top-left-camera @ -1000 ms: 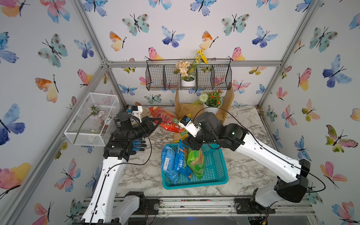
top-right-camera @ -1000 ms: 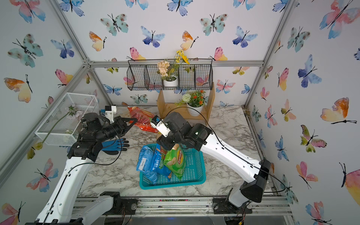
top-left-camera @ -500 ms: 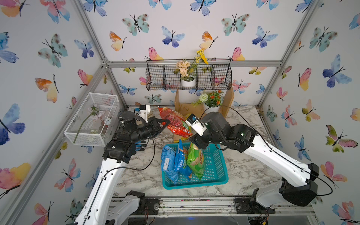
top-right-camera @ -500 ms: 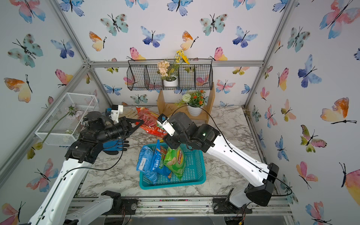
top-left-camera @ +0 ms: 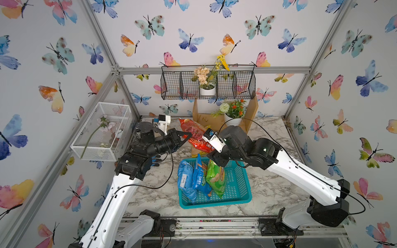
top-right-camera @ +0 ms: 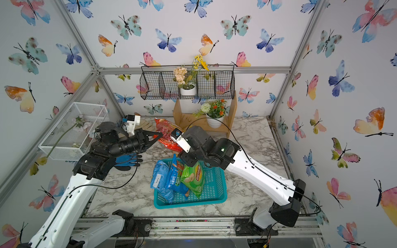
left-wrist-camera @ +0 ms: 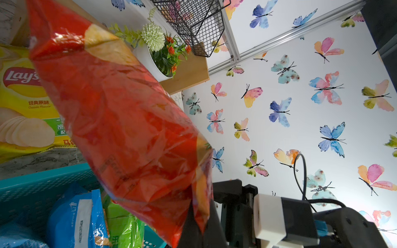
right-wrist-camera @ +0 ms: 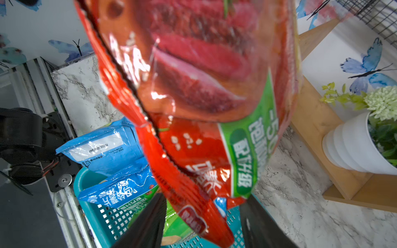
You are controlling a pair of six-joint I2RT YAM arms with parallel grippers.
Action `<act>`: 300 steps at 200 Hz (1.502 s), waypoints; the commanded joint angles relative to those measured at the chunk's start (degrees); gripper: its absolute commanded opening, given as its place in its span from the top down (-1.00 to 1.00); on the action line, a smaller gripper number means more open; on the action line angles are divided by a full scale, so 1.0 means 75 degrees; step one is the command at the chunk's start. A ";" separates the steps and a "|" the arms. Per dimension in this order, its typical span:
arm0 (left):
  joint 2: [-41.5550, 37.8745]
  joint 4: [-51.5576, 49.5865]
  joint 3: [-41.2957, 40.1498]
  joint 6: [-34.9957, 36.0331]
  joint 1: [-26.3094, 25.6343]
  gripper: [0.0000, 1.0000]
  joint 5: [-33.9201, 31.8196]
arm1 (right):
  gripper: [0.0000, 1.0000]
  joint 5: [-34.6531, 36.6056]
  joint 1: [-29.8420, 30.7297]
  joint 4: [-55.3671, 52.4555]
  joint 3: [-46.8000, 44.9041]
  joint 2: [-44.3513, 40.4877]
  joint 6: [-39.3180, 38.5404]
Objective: Put the potato chips into the basket
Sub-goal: Pick up the potato chip from the center of the board, then place the potato chip in the basket.
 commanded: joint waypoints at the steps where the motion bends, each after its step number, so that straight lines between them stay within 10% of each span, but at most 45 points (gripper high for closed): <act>1: -0.0014 0.0276 0.0084 -0.0033 -0.0058 1.00 -0.0224 | 0.00 0.0252 0.0059 -0.0044 0.0168 0.0086 0.0000; 54: 0.0199 0.0375 0.0261 -0.0089 -0.0082 0.81 -0.0226 | 0.91 0.0194 0.0059 0.0198 -0.0156 -0.0357 0.0156; 84: 0.0414 0.0482 0.0540 -0.0140 -0.0134 -0.16 -0.0271 | 0.96 0.0160 0.0059 0.0508 -0.0360 -0.0758 0.0309; 109: 0.0543 0.0398 0.0956 0.0006 -0.0140 -0.60 -0.0509 | 0.96 0.0248 0.0059 0.0579 -0.0306 -0.0976 0.0680; 300: -0.0318 -0.0826 0.0177 0.1310 -0.0140 -0.65 -0.1803 | 0.96 0.1403 0.0047 0.1094 -0.0189 -0.1216 0.4061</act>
